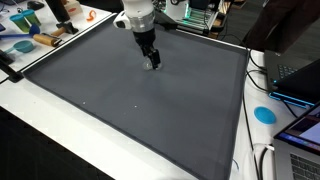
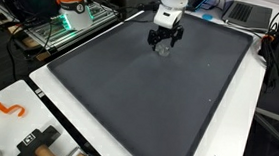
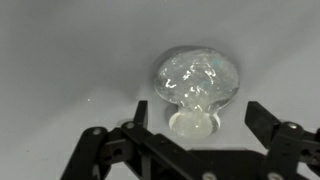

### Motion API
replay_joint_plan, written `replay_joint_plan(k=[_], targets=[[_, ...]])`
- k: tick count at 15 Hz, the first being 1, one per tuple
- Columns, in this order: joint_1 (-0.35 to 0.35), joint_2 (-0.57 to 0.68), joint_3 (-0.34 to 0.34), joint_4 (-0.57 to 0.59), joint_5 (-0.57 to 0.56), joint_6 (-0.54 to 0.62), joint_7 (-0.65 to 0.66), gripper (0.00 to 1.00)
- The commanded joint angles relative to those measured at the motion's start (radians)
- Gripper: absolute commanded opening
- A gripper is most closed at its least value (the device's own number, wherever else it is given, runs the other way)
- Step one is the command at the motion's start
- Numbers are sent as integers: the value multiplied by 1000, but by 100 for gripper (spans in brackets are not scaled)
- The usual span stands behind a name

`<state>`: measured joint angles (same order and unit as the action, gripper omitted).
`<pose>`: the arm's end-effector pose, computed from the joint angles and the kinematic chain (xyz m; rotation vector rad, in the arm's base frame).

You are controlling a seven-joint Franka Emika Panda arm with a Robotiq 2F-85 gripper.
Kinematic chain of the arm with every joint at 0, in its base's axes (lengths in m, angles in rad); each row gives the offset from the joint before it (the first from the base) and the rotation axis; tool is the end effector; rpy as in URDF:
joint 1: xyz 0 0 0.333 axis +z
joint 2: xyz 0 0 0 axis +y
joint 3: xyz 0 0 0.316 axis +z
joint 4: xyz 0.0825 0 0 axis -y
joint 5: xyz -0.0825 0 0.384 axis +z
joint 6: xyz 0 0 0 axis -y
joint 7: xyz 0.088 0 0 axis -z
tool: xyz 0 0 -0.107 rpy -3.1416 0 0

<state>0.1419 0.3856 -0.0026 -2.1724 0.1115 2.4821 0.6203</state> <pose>0.5500 0.0767 0.2064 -2.9809 0.8759 0.1462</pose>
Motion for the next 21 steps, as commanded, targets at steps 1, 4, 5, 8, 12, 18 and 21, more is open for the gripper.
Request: replay_joint_plan(k=[1,4,5,8,12,18,21], targets=[[2,-29,-12,1,-33,-43,-38,100],[-1,-65,-17,0,-62,-67,-90,100],[-4,-83,-17,0,-67,-77,-108,100],[-16,-132,-14,9,-82,-109,-171,100],[-48,-178,-3,44,-54,-173,-276,100],[-122,-179,0,134,68,-287,-469,100],[-160,-167,-3,166,138,-349,-570,100]])
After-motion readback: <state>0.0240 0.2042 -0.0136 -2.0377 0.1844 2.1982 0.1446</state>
